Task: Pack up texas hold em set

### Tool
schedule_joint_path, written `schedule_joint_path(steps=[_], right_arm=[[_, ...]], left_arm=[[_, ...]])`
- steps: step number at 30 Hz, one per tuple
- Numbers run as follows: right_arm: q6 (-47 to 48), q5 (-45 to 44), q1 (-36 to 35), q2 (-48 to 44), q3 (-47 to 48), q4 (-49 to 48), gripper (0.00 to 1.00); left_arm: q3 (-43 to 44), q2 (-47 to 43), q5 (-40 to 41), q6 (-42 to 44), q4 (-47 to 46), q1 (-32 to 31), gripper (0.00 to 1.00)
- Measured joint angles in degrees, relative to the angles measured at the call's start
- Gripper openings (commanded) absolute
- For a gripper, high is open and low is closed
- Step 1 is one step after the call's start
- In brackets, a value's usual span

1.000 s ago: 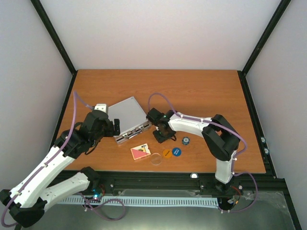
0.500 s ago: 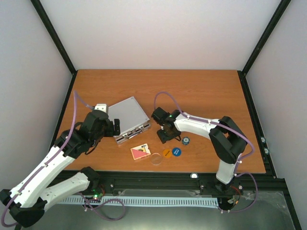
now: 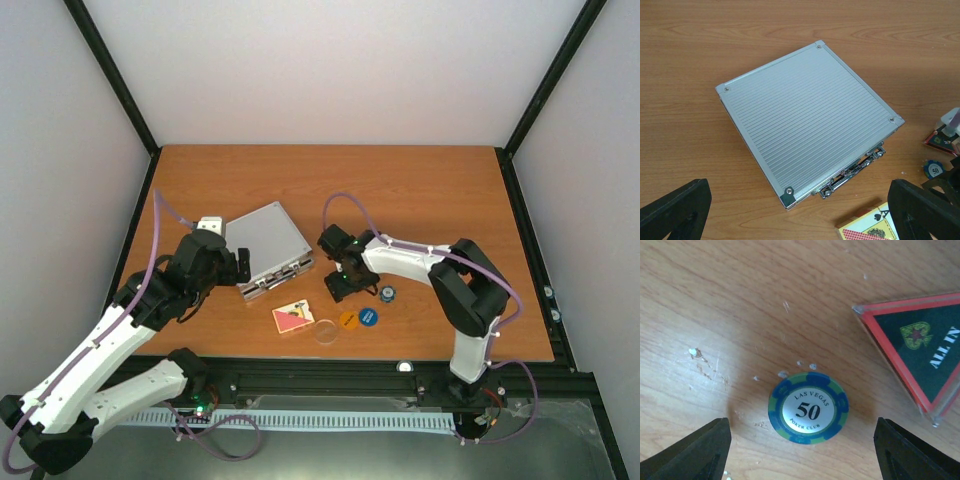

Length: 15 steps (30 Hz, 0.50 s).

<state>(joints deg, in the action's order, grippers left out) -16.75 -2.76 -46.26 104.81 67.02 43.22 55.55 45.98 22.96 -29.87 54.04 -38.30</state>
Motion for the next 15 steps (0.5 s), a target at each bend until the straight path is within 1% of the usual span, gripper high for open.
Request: schedule_joint_path(steps=[3,7,8,11,15], right_arm=[[0.24,0.24,0.02,1.25,0.00,-0.55,0.79],[0.72,0.94,0.13,1.88,0.13,-1.31,0.69],[0.81,0.94,0.13,1.97,0.15,-1.55,0.64],[1.16,1.14,0.24,2.23,0.37,-1.97,0.55],[1.11,0.85,0.37,2.32,0.37,-2.56,0.51]], left_arm=[[0.00,0.00,0.00,0.00,0.00,0.00,1.00],[0.00,-0.02,0.02,0.00,0.02,0.00,1.00],[0.00,-0.02,0.04,0.00,0.02,0.00,1.00],[0.00,-0.09,0.04,0.02,0.02,0.00,1.00],[0.00,-0.20,0.26,0.00,0.04,0.00,1.00]])
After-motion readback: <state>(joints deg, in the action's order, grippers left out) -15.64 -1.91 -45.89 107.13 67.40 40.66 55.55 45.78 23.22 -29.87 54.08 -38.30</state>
